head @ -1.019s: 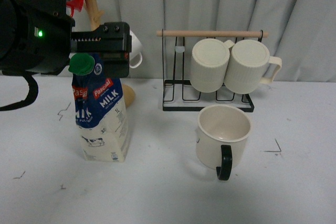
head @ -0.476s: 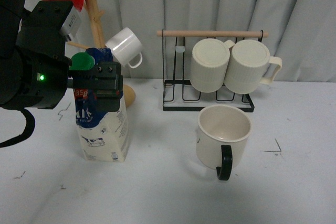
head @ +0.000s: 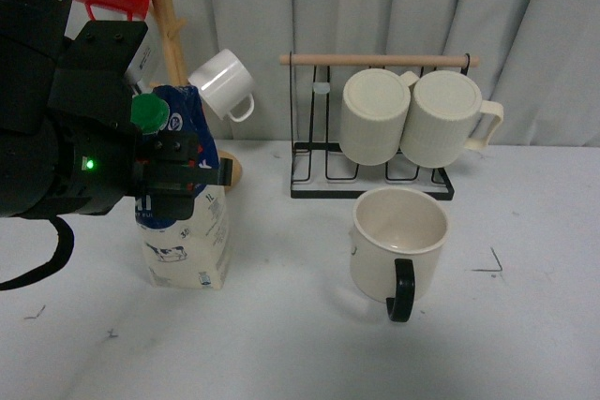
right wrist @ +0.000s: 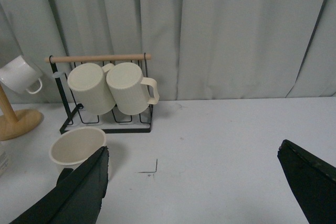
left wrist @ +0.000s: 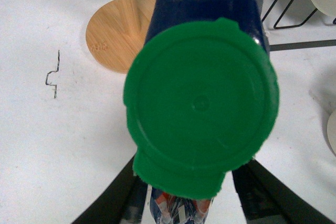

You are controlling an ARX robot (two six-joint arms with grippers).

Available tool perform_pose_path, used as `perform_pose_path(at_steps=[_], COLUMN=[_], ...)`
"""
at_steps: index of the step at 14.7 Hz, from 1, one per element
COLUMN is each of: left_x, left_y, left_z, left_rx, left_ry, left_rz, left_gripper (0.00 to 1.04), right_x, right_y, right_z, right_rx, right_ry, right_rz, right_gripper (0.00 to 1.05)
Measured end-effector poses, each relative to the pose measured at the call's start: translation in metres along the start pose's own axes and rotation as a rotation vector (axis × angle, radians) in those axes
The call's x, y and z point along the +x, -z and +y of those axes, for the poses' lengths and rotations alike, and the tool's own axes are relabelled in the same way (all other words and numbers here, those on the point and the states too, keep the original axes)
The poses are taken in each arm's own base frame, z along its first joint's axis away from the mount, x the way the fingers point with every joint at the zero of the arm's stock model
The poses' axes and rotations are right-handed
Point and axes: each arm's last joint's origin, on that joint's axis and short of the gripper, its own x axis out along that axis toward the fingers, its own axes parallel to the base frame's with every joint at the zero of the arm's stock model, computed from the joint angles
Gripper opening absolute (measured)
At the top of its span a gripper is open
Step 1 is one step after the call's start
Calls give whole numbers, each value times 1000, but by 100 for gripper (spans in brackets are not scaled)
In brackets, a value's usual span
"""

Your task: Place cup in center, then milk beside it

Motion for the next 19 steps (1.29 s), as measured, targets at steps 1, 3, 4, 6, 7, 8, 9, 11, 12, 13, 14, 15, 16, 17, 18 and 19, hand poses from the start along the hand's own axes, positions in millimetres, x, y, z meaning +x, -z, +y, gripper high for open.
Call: perform_pose_path(at_steps=[1,3,4,6,7,8,9,11,12,13,14,15,16,17,18,19], left_x=[0,-2,-3,-8,-12,-18,-25,-35,-38,-40,-40,-28,-23,-22,-22,-21], left_y=[1,1,0,-5,-6,-11,-22,-41,-47,-48,-47,-35,-30,-31,-33,-34], left_z=[0,1,0,-5,-8,-17,-27,-41,-49,-54,-58,-76,-83,-86,-88,-90], left_rx=[3,8,11,23,33,58,76,82,86,92,99,135,146,142,134,130], left_ry=[0,-6,-5,-2,4,21,44,71,80,90,96,109,112,114,117,118], left_rz=[3,18,23,33,38,25,-12,-86,-109,-116,-114,-66,-55,-59,-69,-75], left_gripper=[29,5,2,2,2,2,2,2,2,2,2,2,2,2,2,2], right_x=[0,0,0,0,0,0,0,0,0,0,0,0,0,0,0,0], right_y=[0,0,0,0,0,0,0,0,0,0,0,0,0,0,0,0], right_z=[0,0,0,0,0,0,0,0,0,0,0,0,0,0,0,0], right_rx=[0,0,0,0,0,0,0,0,0,0,0,0,0,0,0,0], right_ry=[0,0,0,0,0,0,0,0,0,0,0,0,0,0,0,0], right_rz=[0,0,0,0,0,0,0,0,0,0,0,0,0,0,0,0], right_gripper=[98,98,98,98,98,98,98,98,98,98,98,98,98,98,98,98])
